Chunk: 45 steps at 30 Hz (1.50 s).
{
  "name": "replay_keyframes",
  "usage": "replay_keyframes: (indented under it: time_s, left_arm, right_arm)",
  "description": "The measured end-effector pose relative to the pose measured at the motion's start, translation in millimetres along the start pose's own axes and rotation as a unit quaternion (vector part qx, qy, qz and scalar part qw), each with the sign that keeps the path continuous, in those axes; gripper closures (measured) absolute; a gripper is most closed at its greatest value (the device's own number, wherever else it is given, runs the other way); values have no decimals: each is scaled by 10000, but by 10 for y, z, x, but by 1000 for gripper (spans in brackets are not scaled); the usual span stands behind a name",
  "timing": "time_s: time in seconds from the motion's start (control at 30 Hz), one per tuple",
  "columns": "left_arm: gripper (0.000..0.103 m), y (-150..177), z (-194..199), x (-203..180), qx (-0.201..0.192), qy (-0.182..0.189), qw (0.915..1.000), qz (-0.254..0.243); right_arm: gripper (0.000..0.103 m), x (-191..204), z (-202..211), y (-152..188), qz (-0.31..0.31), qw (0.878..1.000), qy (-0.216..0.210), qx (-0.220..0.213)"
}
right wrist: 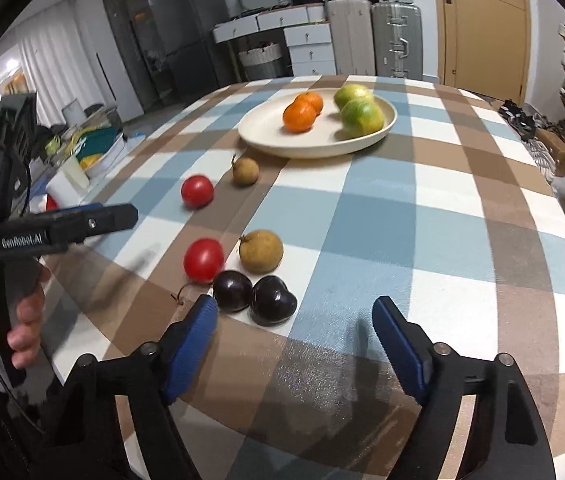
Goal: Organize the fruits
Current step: 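Move the right tool down toward the dark plums on the cloth, then grasp a dark plum with the right tool while the left tool approaches a red tomato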
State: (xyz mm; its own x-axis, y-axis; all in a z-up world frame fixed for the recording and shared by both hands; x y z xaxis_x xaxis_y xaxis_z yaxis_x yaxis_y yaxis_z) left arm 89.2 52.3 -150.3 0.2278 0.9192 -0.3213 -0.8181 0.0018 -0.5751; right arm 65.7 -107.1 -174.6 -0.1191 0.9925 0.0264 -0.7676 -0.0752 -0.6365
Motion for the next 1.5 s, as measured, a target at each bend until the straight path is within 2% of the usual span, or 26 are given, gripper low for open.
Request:
replay_keyframes:
  time_s: [0.1, 0.23, 0.47, 0.53, 0.57, 0.6, 0.63, 1.17, 1.5]
  left_arm:
    - [1, 9, -12, 19, 26, -7, 10000, 3]
    - [1, 10, -29, 45, 66, 5, 10000, 50]
    - [1, 9, -61, 54, 103, 37, 9999, 66]
    - [1, 8, -66, 53, 105, 44, 9999, 70]
    - [1, 10, -69, 47, 112, 61, 9999, 76]
    - [1, 8, -78, 45, 124, 73, 9999, 84]
    - [1, 18, -78, 36, 131, 72, 9999, 83]
    - [1, 39, -134, 94, 193, 46, 9997, 162]
    - [1, 42, -199, 98, 252, 50, 9995, 178]
  right_arm:
    - [32, 49, -57, 13, 161, 9998, -33, 62]
    - [37, 108, -97, 13, 268, 9993, -243, 121]
    - [60, 184, -93, -1, 435, 9979, -477, 96]
    - [62, 189, -89, 4, 431, 9977, -518, 98]
    - [66, 178, -84, 0, 406, 9977, -526, 87]
    - [81, 162, -77, -6, 351, 9979, -544, 72]
    - [84, 143, -81, -4, 288, 9978, -588, 98]
    - [87, 102, -65, 7, 110, 9969, -785, 19]
    - [84, 123, -90, -54, 147, 9978, -647, 20]
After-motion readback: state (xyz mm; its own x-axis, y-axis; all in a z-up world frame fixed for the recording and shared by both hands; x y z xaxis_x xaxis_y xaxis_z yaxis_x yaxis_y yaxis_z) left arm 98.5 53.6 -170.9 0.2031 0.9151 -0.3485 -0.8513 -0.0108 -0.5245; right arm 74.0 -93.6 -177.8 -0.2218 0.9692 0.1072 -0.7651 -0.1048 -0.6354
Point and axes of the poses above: each gripper's, at about its wrist camera, not at the fingertips, and z roughly against the way its jaws point, x to its left, y to its underside, the point moved 7 cm from there along -z, roughly the way its jaws point, and after that the axes turned 10 degrees about y, right-handed, at the moved point
